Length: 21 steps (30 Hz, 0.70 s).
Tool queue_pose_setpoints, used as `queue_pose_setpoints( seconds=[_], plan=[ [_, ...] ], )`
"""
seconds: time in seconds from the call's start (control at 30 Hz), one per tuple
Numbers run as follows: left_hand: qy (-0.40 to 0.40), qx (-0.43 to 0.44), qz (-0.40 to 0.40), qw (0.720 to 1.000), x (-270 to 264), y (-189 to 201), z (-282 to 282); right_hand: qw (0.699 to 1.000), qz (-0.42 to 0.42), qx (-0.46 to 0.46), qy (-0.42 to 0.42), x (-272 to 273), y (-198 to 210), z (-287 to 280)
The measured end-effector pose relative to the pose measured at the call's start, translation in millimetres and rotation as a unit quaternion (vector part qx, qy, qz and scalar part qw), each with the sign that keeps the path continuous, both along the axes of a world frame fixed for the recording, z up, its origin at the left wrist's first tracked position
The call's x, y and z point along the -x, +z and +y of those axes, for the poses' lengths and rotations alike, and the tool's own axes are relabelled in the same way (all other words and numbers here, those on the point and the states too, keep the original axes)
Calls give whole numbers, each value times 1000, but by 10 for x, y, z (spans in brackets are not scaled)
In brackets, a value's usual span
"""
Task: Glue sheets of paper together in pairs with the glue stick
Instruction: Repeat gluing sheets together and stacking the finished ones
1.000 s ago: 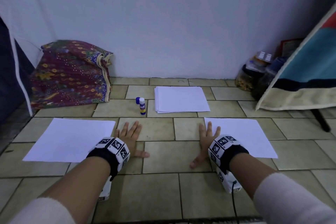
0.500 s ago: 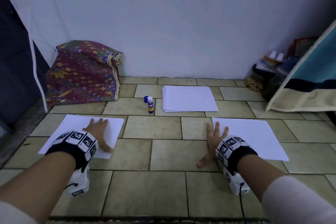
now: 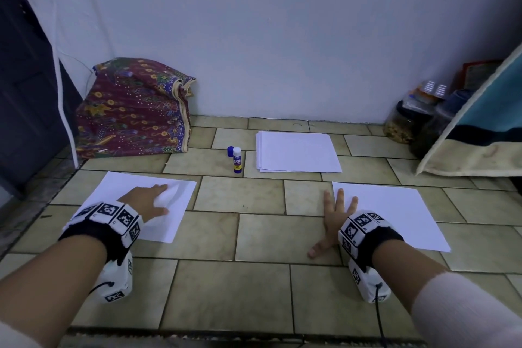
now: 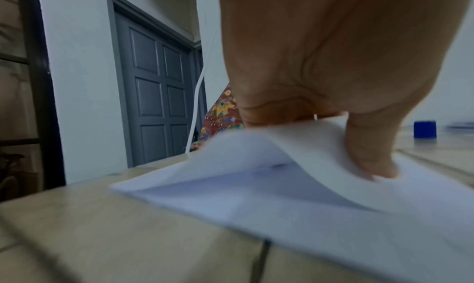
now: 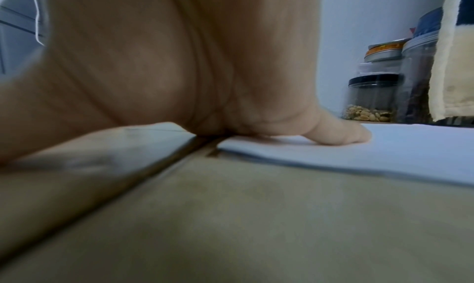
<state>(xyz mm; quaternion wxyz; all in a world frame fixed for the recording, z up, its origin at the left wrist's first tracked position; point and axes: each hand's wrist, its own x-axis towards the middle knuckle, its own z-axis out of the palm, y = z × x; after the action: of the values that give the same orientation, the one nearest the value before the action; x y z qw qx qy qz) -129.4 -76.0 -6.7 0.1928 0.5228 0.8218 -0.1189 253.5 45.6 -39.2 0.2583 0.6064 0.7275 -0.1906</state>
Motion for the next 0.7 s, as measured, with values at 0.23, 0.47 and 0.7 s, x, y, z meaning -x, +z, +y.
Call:
queue_pose_setpoints(
  seconds=[0.23, 0.47, 0.7],
  plan=[
    [-33, -36, 7, 999, -280, 472, 224, 1000, -7, -4, 6, -4, -4, 4],
    [-131, -15, -74, 988, -1366, 576, 360, 1000, -3, 2, 3, -3, 16, 4],
    [-155, 23, -99, 983, -2062, 153, 440, 1000, -2, 4, -1, -8, -4, 41]
  ],
)
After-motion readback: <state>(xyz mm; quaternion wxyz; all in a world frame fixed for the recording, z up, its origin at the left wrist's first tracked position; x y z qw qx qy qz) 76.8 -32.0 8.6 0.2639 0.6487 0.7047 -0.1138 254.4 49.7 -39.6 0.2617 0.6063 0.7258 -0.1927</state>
